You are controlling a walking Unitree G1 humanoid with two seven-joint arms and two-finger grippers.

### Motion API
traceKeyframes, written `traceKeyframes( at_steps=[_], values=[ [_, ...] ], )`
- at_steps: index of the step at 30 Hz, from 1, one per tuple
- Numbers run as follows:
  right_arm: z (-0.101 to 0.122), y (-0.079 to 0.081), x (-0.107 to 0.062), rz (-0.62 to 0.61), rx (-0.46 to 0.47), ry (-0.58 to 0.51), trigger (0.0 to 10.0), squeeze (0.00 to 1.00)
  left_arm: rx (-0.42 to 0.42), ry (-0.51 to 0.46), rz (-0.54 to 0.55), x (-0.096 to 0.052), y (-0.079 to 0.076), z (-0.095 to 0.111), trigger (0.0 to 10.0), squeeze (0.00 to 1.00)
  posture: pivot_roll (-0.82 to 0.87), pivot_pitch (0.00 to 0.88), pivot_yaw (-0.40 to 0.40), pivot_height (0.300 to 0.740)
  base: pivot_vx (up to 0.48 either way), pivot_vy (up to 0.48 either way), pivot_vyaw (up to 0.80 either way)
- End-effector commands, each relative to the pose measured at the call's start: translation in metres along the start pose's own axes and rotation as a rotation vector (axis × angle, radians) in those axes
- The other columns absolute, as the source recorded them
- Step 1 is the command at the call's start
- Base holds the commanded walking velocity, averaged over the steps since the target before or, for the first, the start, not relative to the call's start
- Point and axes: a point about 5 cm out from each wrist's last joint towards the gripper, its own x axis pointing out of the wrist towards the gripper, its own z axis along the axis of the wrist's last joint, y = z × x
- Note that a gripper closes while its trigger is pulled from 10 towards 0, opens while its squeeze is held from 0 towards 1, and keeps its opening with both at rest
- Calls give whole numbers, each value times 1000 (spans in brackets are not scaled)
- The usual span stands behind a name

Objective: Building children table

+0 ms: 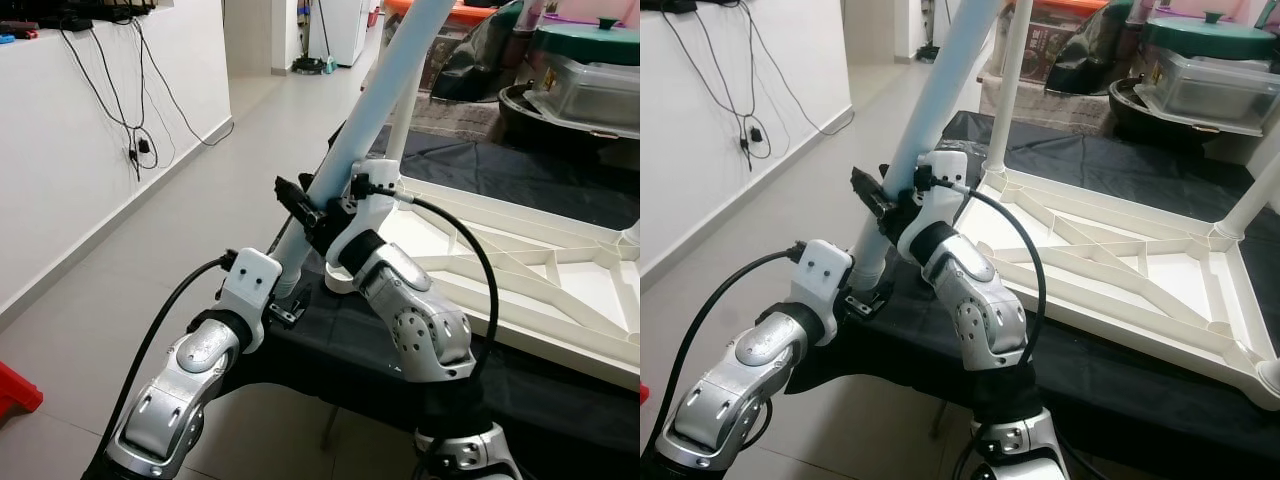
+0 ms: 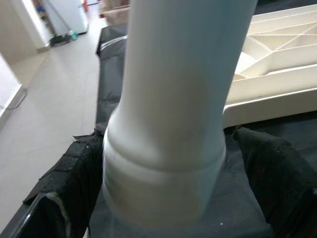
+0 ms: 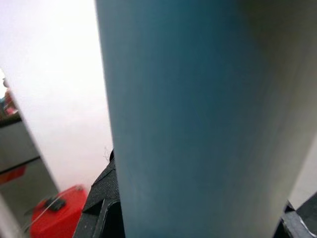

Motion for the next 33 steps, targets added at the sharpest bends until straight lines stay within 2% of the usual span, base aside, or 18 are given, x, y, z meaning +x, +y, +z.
traceKeyframes(
  at_steps=[1,3,4,5,6,8,9,18,19,20,21,22,23,25,26,27,28,33],
  values=[
    [1,6,-1,41,13,-1,10000,0,9,7,-19,2,-2,-3,10000,0,127,45,-61,740,0,0,0],
    [-1,7,-2,56,10,8,10000,0,8,6,-23,3,-2,-4,9686,0,124,42,-61,740,0,0,0],
    [-1,8,-3,62,8,13,10000,0,7,6,-27,3,-2,-5,7882,0,124,42,-61,740,0,0,0],
    [-1,8,-3,62,8,13,10000,0,7,6,-27,3,-2,-5,7882,0,124,42,-61,740,0,0,0],
    [-2,9,-3,67,8,17,10000,0,2,1,-27,3,-3,-5,2039,0,121,40,-62,740,0,0,0],
    [-2,9,-4,70,9,19,10000,0,-2,-3,-26,3,-3,-5,2039,0,121,40,-62,740,0,0,0],
    [-2,9,-4,72,8,19,10000,0,-5,-3,-30,3,-4,-6,0,0,121,39,-59,740,0,0,0],
    [1,6,-6,52,41,-6,10000,0,-17,10,-33,0,-8,-15,0,0,112,4,-53,740,0,0,0],
    [1,5,-7,64,40,-14,10000,1000,-42,14,-59,-1,-10,-16,0,0,111,0,-51,740,0,0,0],
    [1,5,-8,72,37,-13,10000,1000,-55,14,-73,-1,-12,-16,1882,0,111,0,-51,740,0,0,0],
    [1,5,-8,72,37,-13,10000,1000,-55,14,-73,-1,-12,-16,1882,0,111,0,-51,740,0,0,0],
    [0,5,-8,93,35,0,10000,1000,-87,3,-111,-2,-15,-14,10000,0,111,0,-51,740,0,0,0],
    [0,5,-8,93,35,0,10000,1000,-87,3,-111,-2,-15,-14,10000,0,111,0,-51,740,0,0,0],
    [-1,5,-9,155,33,27,10000,910,-158,-16,-207,-7,-23,-11,10000,0,114,0,-52,740,0,0,0],
    [-2,2,-9,199,39,56,10000,0,-194,-21,-275,-11,-27,-10,10000,0,119,4,-54,740,0,0,0],
    [-2,2,-9,199,39,56,10000,0,-194,-21,-275,-11,-27,-10,10000,0,119,4,-54,740,0,0,0],
    [-4,-5,-14,326,85,130,10000,0,-265,-11,-394,-21,-33,-11,10000,0,121,9,-51,740,0,0,0],
    [-3,-7,-18,424,125,181,10000,0,-320,6,-464,-30,-35,-13,10000,0,122,12,-54,740,0,0,0]
  ],
)
